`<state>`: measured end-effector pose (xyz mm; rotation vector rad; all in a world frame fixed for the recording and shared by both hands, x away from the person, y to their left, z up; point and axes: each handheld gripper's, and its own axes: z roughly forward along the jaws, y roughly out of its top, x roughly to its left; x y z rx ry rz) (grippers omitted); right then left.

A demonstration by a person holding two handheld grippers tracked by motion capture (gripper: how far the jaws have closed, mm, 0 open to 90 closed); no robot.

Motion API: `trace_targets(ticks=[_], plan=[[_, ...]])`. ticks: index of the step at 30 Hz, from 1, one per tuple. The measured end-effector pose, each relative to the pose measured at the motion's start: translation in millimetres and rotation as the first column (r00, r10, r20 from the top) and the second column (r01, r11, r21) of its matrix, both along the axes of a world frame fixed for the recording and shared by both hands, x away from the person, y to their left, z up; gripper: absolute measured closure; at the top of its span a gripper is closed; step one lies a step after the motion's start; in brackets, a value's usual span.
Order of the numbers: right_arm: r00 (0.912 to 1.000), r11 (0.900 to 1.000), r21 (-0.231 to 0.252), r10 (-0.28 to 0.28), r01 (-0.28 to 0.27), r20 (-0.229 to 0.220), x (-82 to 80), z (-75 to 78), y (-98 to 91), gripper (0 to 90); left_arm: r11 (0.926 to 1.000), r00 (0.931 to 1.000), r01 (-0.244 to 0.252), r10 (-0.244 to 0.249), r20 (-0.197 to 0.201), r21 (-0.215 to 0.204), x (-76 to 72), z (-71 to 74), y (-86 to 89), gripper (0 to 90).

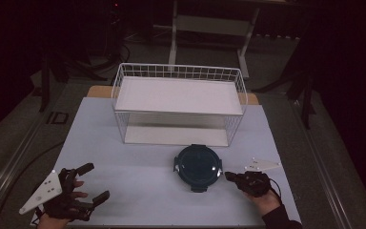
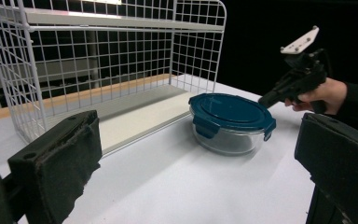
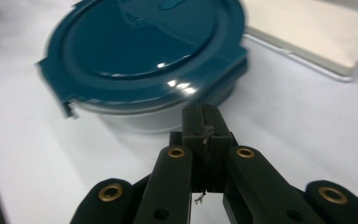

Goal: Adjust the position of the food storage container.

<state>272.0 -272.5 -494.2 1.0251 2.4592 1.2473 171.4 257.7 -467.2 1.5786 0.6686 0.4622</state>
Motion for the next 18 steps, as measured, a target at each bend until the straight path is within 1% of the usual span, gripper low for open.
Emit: trace_targets(ticks=[3, 5, 7, 11, 18], plan=[[1.0, 0.9999, -0.009, -0.009, 0.009, 0.0, 7.6, -1.2, 1.5, 90.0, 1.0, 1.0, 0.002, -0.002, -0.002, 0.001, -0.1, 0.0, -0.5, 1.0], [1.0, 1.0, -0.006, -0.002, 0.002, -0.007, 11.3, -2.2, 4.2, 90.0, 1.0, 1.0, 0.002, -0.002, -0.002, 0.002, -0.1, 0.0, -0.5, 1.0], [1.0, 0.9997, -0.022, -0.009, 0.009, -0.004, 12.9, -2.1, 7.7, 90.0, 1.0, 1.0, 0.003, -0.003, -0.003, -0.001, 0.0, -0.1, -0.5, 0.9], [0.9997, 0.9997, -0.01, -0.022, 0.022, -0.01, 16.5, -2.5, 8.2, 90.0, 1.0, 1.0, 0.006, -0.006, -0.008, 0.0, 0.9, -0.8, -1.3, 0.9], [0.9998, 1.0, 0.001, -0.004, 0.004, -0.022, 23.3, -2.8, 19.3, 90.0, 1.0, 0.9999, 0.01, -0.01, -0.009, 0.0, 0.9, -1.1, -1.8, 1.0]])
